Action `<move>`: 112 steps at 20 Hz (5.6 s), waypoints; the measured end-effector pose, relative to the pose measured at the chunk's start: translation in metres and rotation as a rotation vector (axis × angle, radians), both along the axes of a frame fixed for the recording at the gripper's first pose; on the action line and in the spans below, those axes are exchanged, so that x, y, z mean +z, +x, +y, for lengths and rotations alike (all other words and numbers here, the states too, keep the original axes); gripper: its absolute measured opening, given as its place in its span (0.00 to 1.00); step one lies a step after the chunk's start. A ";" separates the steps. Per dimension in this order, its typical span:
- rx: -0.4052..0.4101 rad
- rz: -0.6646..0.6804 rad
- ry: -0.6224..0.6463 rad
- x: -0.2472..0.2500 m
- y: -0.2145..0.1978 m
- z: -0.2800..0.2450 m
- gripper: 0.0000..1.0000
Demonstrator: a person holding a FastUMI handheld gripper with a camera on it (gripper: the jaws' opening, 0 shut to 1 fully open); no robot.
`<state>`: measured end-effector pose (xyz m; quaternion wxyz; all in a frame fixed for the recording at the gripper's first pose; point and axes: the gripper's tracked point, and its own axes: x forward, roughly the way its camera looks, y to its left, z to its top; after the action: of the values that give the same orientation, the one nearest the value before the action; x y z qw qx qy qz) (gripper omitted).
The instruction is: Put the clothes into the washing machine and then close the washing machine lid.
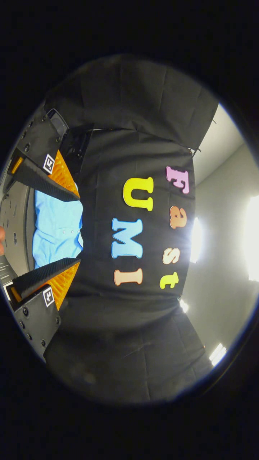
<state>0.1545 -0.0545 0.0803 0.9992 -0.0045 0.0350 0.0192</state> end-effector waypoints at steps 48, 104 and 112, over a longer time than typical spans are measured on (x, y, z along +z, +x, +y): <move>0.124 0.668 0.037 -0.184 0.180 0.028 0.98; 0.544 0.260 0.297 0.055 0.097 0.328 0.01; 0.539 0.310 0.265 0.014 0.097 0.389 0.01</move>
<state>0.2518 0.3345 0.0940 0.9328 0.1190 0.1815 0.2877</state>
